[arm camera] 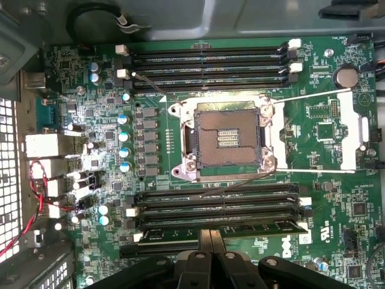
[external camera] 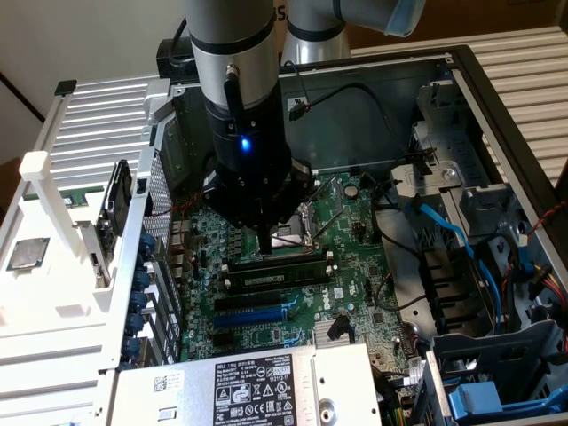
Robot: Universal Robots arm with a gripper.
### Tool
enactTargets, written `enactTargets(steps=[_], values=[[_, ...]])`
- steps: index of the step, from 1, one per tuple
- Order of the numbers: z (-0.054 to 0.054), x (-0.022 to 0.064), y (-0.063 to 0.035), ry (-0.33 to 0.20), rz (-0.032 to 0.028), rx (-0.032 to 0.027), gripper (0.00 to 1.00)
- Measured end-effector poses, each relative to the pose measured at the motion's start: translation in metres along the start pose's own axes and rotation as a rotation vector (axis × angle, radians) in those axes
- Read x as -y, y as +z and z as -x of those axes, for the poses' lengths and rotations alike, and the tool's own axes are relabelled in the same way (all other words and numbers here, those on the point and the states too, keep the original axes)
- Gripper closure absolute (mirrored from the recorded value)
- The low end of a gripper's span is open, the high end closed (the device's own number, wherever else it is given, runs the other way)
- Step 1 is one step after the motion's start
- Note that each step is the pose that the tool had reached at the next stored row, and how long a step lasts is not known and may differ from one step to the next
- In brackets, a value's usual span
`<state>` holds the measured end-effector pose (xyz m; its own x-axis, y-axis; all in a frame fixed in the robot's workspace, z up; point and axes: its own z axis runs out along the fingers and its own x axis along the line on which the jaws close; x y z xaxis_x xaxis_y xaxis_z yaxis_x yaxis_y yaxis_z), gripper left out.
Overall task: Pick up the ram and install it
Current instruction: 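Press down the ram until it locks into place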
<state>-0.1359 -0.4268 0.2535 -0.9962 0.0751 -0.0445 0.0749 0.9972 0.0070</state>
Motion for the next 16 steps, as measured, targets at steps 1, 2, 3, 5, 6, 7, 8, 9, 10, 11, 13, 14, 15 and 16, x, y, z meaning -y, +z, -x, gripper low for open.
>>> enactTargets(steps=[1,2,3,5,6,7,8,9,10,11,13,14,15,16], values=[[0.002,-0.0003,-0.0007,0.000,-0.0001,0.0000,0.90],[0.004,-0.0006,-0.0013,0.001,-0.0002,-0.0001,0.90],[0.006,-0.0009,-0.0019,0.001,0.0000,0.0000,0.90],[0.009,-0.0013,-0.0031,0.001,-0.0001,0.0000,0.90],[0.012,-0.0014,-0.0036,0.002,-0.0001,0.0000,0.90],[0.013,-0.0016,-0.0041,0.002,-0.0002,-0.0001,0.90],[0.015,-0.0017,-0.0045,0.002,-0.0001,0.0000,0.90],[0.017,-0.0019,-0.0046,0.002,-0.0002,0.0000,0.90],[0.018,-0.0019,-0.0046,0.002,-0.0001,-0.0001,0.90],[0.018,-0.0019,-0.0046,0.002,-0.0001,0.0000,0.90],[0.018,-0.0019,-0.0046,0.002,-0.0002,0.0000,0.90],[0.018,-0.0019,-0.0046,0.002,-0.0001,0.0000,0.90],[0.018,-0.0019,-0.0046,0.002,-0.0001,0.0000,0.90],[0.018,-0.0019,-0.0046,0.002,-0.0001,-0.0001,0.90]])
